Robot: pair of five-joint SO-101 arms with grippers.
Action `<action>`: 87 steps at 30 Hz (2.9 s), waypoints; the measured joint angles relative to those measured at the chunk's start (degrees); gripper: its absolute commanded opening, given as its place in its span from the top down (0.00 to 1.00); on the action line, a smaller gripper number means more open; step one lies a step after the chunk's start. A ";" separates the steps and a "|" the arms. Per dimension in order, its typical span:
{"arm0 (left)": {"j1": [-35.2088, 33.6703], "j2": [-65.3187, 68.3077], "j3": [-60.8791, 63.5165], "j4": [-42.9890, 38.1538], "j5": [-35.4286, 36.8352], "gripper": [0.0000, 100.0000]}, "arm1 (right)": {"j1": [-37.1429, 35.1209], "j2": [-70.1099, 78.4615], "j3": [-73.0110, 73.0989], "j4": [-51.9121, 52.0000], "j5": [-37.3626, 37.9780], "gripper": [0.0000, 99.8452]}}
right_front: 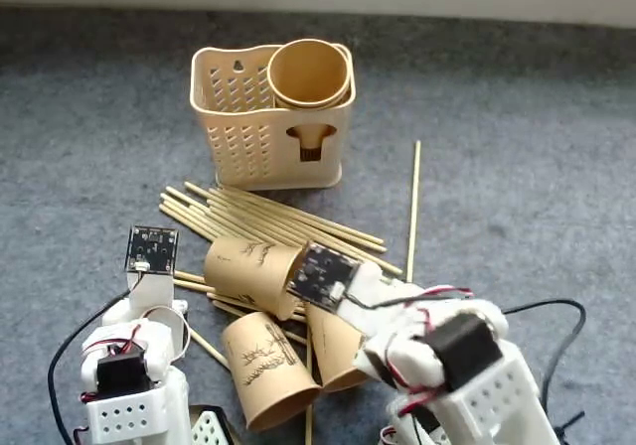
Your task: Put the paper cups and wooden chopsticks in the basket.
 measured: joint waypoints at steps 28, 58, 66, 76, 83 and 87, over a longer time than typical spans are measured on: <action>0.00 0.00 0.00 0.00 0.00 0.95 | -8.44 3.34 3.96 -7.91 -18.02 0.78; 0.00 0.00 0.00 0.00 0.00 0.95 | -7.21 32.35 -9.67 -5.98 -36.92 0.69; 0.00 0.00 0.00 0.00 0.00 0.95 | -7.12 32.35 -0.44 -13.63 -36.75 0.70; 0.00 0.00 0.00 0.00 0.00 0.95 | -1.58 32.26 0.00 -13.89 -31.03 0.79; 0.00 0.00 0.00 0.00 0.00 0.95 | 3.43 32.26 0.00 -13.80 -27.96 0.79; 0.00 0.00 0.00 0.00 0.00 0.95 | 4.84 32.26 -1.49 -12.66 -25.76 0.79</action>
